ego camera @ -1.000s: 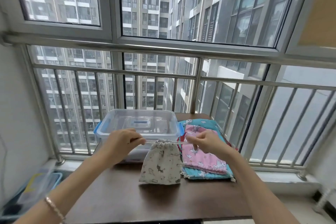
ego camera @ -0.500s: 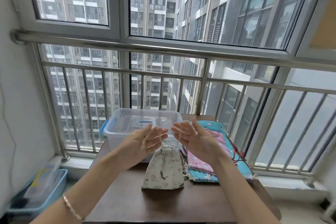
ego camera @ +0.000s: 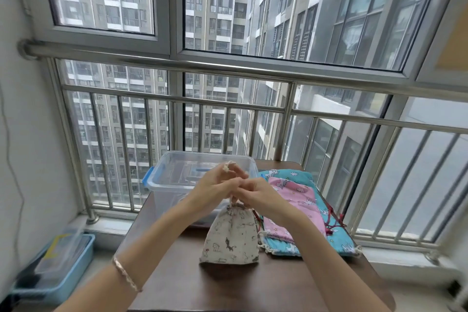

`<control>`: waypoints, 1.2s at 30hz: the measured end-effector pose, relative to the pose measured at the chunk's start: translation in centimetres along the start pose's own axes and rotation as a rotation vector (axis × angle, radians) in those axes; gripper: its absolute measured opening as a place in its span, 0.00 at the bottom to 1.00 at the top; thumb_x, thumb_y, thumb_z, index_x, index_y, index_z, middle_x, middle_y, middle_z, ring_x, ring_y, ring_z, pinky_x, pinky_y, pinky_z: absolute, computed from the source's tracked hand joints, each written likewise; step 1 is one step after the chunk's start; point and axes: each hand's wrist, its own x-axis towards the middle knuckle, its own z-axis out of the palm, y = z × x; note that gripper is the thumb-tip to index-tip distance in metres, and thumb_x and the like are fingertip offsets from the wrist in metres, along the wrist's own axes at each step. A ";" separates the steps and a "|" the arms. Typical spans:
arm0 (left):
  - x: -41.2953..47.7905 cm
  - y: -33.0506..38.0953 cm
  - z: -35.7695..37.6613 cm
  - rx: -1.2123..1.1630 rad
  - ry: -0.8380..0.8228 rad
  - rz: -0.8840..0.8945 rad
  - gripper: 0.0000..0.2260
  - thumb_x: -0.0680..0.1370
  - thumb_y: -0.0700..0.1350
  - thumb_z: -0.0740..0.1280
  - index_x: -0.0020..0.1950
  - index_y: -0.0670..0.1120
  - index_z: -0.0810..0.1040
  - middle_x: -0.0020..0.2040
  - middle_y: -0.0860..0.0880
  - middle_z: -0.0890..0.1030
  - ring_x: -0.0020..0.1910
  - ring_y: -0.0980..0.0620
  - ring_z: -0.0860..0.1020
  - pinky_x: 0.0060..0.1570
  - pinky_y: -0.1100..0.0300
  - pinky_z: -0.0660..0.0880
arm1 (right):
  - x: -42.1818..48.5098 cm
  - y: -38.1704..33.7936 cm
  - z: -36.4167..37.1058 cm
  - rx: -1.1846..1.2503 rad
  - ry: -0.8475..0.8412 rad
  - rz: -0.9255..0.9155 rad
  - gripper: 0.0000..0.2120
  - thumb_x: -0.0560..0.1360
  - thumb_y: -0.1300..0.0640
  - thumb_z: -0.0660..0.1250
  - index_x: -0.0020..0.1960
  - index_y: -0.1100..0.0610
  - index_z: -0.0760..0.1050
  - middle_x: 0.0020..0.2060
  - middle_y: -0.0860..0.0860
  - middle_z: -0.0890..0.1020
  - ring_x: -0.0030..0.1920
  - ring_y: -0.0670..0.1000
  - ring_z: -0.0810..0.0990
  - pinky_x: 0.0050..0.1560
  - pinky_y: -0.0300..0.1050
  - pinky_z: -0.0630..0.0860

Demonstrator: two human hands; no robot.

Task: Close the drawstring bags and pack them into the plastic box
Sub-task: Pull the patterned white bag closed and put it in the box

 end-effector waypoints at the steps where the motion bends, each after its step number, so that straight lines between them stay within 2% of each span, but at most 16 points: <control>1: 0.2 -0.1 0.2 0.050 -0.003 0.020 0.10 0.80 0.46 0.63 0.57 0.41 0.73 0.50 0.41 0.82 0.45 0.50 0.82 0.45 0.58 0.80 | 0.1 -0.1 0.1 0.035 0.008 0.008 0.13 0.79 0.53 0.65 0.46 0.61 0.82 0.33 0.48 0.81 0.31 0.43 0.73 0.35 0.35 0.69; 3: 0.2 -0.2 0.5 0.180 0.002 0.071 0.18 0.79 0.55 0.58 0.58 0.42 0.69 0.43 0.47 0.81 0.38 0.54 0.80 0.41 0.57 0.79 | 0.1 -0.3 0.2 0.116 0.012 0.007 0.13 0.81 0.55 0.63 0.46 0.62 0.81 0.32 0.48 0.79 0.29 0.44 0.70 0.32 0.35 0.66; 5: 0.0 -0.2 1.0 0.249 0.025 0.110 0.24 0.75 0.63 0.55 0.58 0.44 0.66 0.38 0.51 0.78 0.33 0.59 0.77 0.35 0.63 0.76 | 0.1 -0.2 0.3 0.165 0.031 -0.013 0.14 0.81 0.54 0.63 0.46 0.63 0.80 0.31 0.49 0.79 0.29 0.45 0.69 0.31 0.36 0.65; 8: 0.1 -0.8 1.6 0.274 0.048 0.113 0.27 0.72 0.65 0.54 0.60 0.46 0.61 0.38 0.53 0.76 0.32 0.64 0.77 0.35 0.65 0.75 | 0.1 -0.2 0.4 0.207 0.092 -0.013 0.14 0.81 0.55 0.63 0.49 0.65 0.79 0.27 0.46 0.77 0.28 0.45 0.69 0.30 0.38 0.65; 12: 0.2 -2.0 1.4 0.271 0.124 0.094 0.28 0.71 0.68 0.56 0.60 0.47 0.61 0.36 0.51 0.76 0.31 0.59 0.76 0.35 0.61 0.76 | 0.1 0.2 0.6 0.235 0.131 -0.045 0.09 0.80 0.59 0.62 0.44 0.60 0.78 0.31 0.51 0.80 0.28 0.47 0.72 0.30 0.38 0.68; 15: 0.4 -2.8 0.5 0.335 0.130 0.037 0.29 0.70 0.72 0.56 0.55 0.49 0.67 0.37 0.44 0.80 0.31 0.52 0.76 0.34 0.58 0.73 | 0.1 0.4 0.7 0.275 0.203 -0.072 0.07 0.79 0.59 0.65 0.47 0.63 0.79 0.32 0.52 0.80 0.29 0.48 0.74 0.31 0.39 0.71; 16: 0.4 -3.0 0.3 0.347 0.116 0.021 0.25 0.71 0.70 0.59 0.53 0.50 0.70 0.37 0.45 0.81 0.30 0.51 0.74 0.32 0.57 0.71 | 0.2 0.6 0.6 0.287 0.226 -0.080 0.08 0.78 0.60 0.66 0.47 0.65 0.79 0.32 0.52 0.79 0.29 0.48 0.74 0.31 0.40 0.73; 19: 0.5 -3.3 -0.5 0.333 0.048 -0.024 0.10 0.75 0.55 0.69 0.44 0.49 0.78 0.29 0.54 0.76 0.26 0.58 0.68 0.30 0.61 0.66 | 0.4 0.9 0.4 0.260 0.247 -0.092 0.07 0.78 0.62 0.67 0.49 0.67 0.79 0.34 0.55 0.80 0.34 0.51 0.77 0.35 0.42 0.76; 21: 0.5 -3.2 -1.0 0.334 0.044 -0.035 0.11 0.75 0.52 0.70 0.41 0.45 0.80 0.28 0.54 0.74 0.27 0.58 0.68 0.31 0.63 0.65 | 0.4 1.1 0.4 0.246 0.241 -0.081 0.07 0.77 0.62 0.68 0.50 0.66 0.78 0.37 0.58 0.82 0.37 0.54 0.79 0.38 0.45 0.78; 25: 0.3 -2.6 -1.6 0.365 0.085 -0.025 0.20 0.70 0.59 0.70 0.38 0.41 0.81 0.29 0.51 0.73 0.29 0.57 0.68 0.31 0.64 0.65 | 0.1 1.1 0.1 0.265 0.206 -0.045 0.10 0.75 0.65 0.70 0.55 0.63 0.75 0.37 0.56 0.84 0.36 0.52 0.79 0.40 0.44 0.79; 28: 0.3 -2.8 -2.0 0.374 0.078 -0.043 0.14 0.73 0.53 0.70 0.39 0.42 0.82 0.31 0.50 0.76 0.31 0.57 0.69 0.35 0.63 0.67 | -0.1 1.2 -0.1 0.190 0.133 -0.050 0.18 0.71 0.69 0.71 0.59 0.59 0.74 0.41 0.54 0.84 0.42 0.50 0.83 0.46 0.42 0.79; 30: 0.4 -2.9 -2.2 0.375 0.042 -0.048 0.10 0.76 0.51 0.69 0.41 0.46 0.83 0.35 0.48 0.79 0.33 0.52 0.72 0.39 0.56 0.71 | -0.1 1.6 0.2 0.045 0.139 -0.072 0.20 0.72 0.69 0.69 0.61 0.55 0.76 0.44 0.55 0.83 0.43 0.49 0.82 0.49 0.43 0.80; 32: 0.5 -2.9 -2.2 0.384 -0.015 -0.053 0.09 0.77 0.51 0.67 0.42 0.49 0.84 0.38 0.46 0.81 0.36 0.45 0.73 0.41 0.50 0.73 | 0.1 2.0 0.3 -0.109 0.182 -0.110 0.16 0.73 0.67 0.68 0.57 0.52 0.81 0.45 0.53 0.83 0.42 0.51 0.81 0.47 0.45 0.80; 34: 0.6 -2.8 -2.2 0.416 -0.042 -0.056 0.09 0.78 0.50 0.67 0.44 0.49 0.84 0.40 0.46 0.82 0.39 0.45 0.76 0.44 0.49 0.74 | 0.3 2.2 0.4 -0.184 0.218 -0.123 0.12 0.73 0.66 0.67 0.46 0.50 0.83 0.43 0.51 0.82 0.42 0.53 0.81 0.47 0.50 0.79; 36: 0.7 -2.8 -2.3 0.424 -0.046 -0.053 0.09 0.78 0.51 0.67 0.45 0.50 0.85 0.41 0.45 0.83 0.39 0.46 0.77 0.42 0.51 0.74 | 0.3 2.2 0.4 -0.183 0.227 -0.102 0.14 0.73 0.67 0.65 0.39 0.50 0.82 0.39 0.50 0.81 0.39 0.50 0.79 0.45 0.49 0.78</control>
